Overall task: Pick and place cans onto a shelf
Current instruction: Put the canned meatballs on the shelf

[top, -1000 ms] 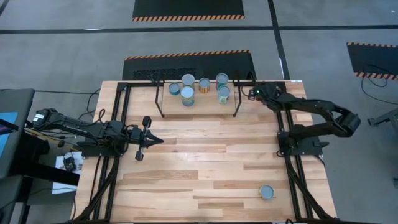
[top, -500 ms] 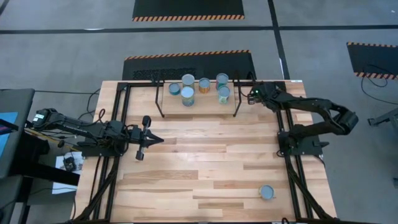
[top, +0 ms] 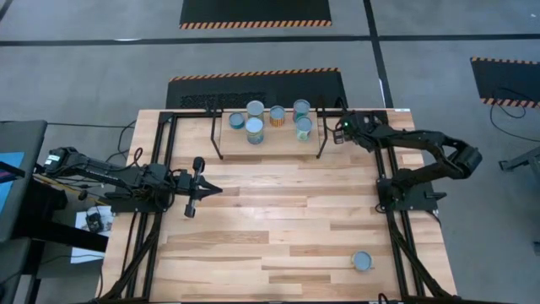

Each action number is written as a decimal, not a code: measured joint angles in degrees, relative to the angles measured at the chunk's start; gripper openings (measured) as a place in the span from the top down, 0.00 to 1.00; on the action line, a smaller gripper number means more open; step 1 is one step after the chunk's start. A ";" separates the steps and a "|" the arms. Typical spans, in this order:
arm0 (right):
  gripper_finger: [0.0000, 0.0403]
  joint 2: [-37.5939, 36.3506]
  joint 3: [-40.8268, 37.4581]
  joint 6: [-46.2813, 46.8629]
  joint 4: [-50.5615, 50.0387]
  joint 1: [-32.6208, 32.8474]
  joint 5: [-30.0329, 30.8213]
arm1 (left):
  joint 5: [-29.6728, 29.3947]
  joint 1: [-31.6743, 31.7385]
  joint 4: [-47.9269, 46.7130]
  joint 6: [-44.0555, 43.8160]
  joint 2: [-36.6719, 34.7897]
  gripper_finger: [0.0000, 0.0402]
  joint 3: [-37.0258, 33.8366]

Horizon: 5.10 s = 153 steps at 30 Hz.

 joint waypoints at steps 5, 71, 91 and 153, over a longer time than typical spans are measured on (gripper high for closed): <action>0.58 -0.02 1.69 0.02 -0.31 0.20 0.11 | 0.00 0.00 0.00 0.06 0.00 1.00 0.00; 0.94 2.70 -3.20 37.22 13.65 -2.31 5.24 | 0.04 0.02 -0.02 0.26 0.01 1.00 0.00; 0.99 -10.51 -0.80 8.67 8.99 4.95 14.45 | -0.04 0.00 -0.16 0.39 0.00 1.00 0.00; 0.72 -8.87 -6.07 40.90 8.42 -6.21 0.75 | -0.15 0.01 -0.02 0.61 0.00 1.00 0.00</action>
